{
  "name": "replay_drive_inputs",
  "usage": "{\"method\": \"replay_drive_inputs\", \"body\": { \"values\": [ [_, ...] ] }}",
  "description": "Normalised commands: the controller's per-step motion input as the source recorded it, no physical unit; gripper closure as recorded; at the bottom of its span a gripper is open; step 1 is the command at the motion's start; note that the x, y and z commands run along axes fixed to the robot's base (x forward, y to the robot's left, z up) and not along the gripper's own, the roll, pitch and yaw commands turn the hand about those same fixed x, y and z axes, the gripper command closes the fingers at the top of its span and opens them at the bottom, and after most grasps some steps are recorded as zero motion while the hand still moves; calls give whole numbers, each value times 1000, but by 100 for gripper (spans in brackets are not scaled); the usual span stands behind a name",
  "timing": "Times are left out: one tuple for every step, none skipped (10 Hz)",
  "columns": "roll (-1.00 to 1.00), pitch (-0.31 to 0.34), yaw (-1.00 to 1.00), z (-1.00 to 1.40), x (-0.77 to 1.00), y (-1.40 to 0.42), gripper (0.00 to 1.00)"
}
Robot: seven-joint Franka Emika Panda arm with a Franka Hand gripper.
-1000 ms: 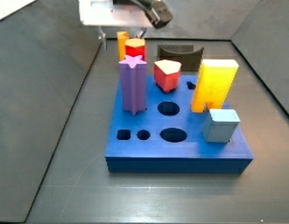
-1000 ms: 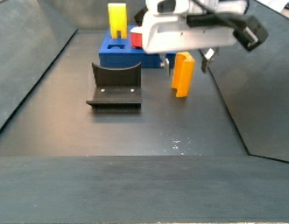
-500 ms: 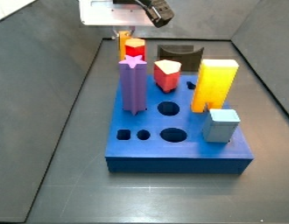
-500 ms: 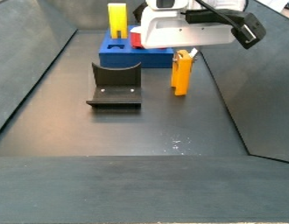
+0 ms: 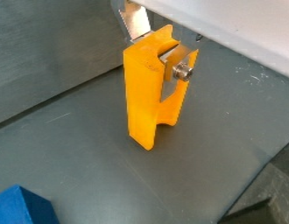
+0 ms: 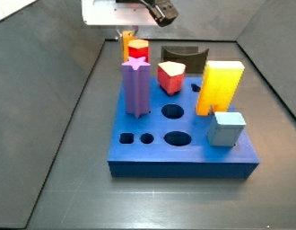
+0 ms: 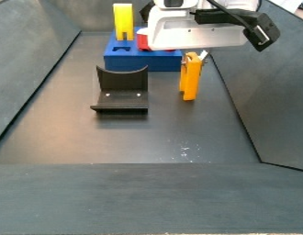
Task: Pick up the arch object. Move up. Rotate the arch object. Move to above the board. Insert the arch object.
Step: Pick up the arch object, then move up.
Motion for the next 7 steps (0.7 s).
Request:
{"method": "replay_drive_inputs", "body": {
  "values": [
    [0,0,0,0,0,0,100],
    [0,0,0,0,0,0,100],
    [0,0,0,833,0,0,100],
    [-6,21,-33,773,14,-75,100],
    [-2,44,-27,622,3,-60,100],
    [1,43,-20,527,1,-44,100],
    [8,45,-12,318,-2,-23,100]
  ]
}}
